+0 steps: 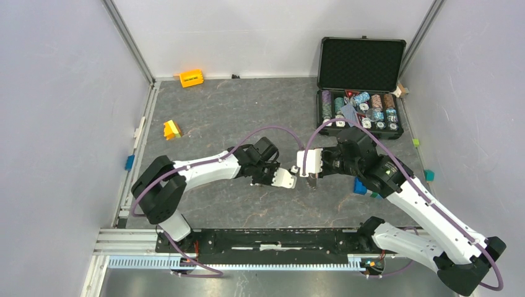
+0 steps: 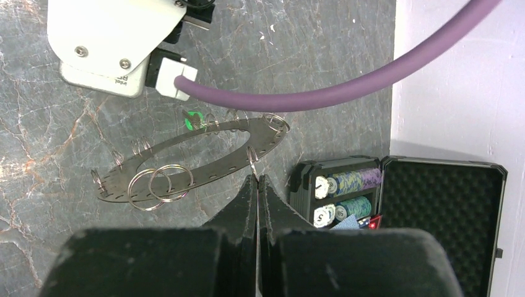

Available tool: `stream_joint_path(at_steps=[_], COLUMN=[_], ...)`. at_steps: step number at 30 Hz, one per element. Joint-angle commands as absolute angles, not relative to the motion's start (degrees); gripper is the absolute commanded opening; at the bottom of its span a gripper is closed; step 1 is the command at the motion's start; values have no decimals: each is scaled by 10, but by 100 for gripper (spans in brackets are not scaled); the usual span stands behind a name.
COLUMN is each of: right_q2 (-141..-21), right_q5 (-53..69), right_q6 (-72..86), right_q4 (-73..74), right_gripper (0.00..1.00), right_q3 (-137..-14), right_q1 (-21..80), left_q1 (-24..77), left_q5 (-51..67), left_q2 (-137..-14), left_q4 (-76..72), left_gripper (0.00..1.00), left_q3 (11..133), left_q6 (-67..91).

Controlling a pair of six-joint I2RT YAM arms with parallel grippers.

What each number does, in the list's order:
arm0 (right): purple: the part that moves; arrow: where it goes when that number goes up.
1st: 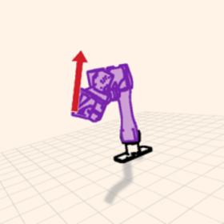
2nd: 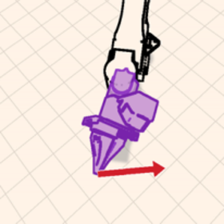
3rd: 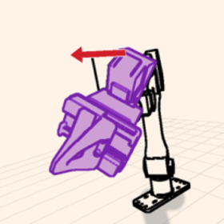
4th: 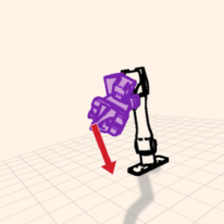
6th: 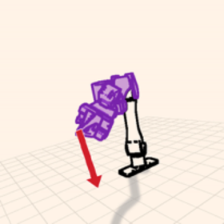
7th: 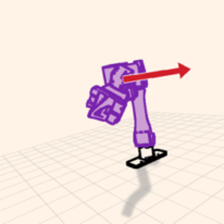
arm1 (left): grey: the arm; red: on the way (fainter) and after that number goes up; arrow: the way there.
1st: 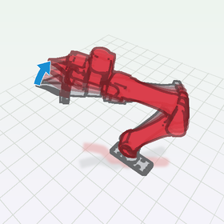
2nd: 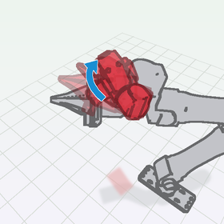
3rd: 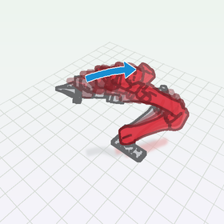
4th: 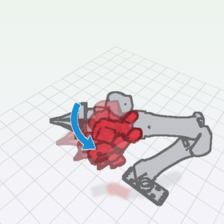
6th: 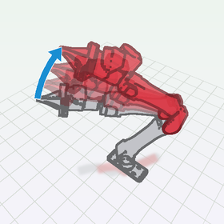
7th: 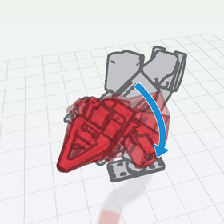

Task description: Put the keys on the keyring

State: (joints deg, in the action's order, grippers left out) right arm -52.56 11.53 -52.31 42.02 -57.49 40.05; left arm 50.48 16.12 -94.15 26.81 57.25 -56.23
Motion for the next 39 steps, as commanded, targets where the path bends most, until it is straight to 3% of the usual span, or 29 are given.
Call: stream_joint_path(at_steps=[1,2,3,5,7,9,12,17,25,33,35,39], right_q2=[-520,-520,-521,-521,-522,-523,-525,-527,-521,-525,-525,-525], right_q5=[118,119,120,121,121,122,124,124,122,132,131,132], right_q6=[-519,-519,-519,-519,-519,-519,-519,-518,-518,-523,-523,-524], right_q4=[388,388,388,387,387,386,384,386,384,379,381,381], right_gripper=[0,0,0,0,0,0,0,0,0,0,0,0], right_q3=[-579,-579,-580,-580,-580,-579,-578,-580,-574,-571,-573,-576], right_q1=[398,398,398,398,398,398,398,398,398,397,397,397], left_q1=[501,498,498,498,498,498,498,498,498,488,485,482], left_q5=[145,147,149,154,153,150,149,137,99,116,119,127], left_q2=[-909,-909,-911,-917,-929,-945,-965,-1004,-1021,-987,-978,-959], left_q4=[237,244,253,284,305,322,323,324,325,324,323,322], left_gripper=[2,4,12,45,68,77,79,68,31,8,3,2], left_q3=[569,571,572,574,576,581,585,598,594,615,613,612], left_q6=[-525,-523,-522,-534,-543,-548,-547,-547,-550,-533,-533,-528])
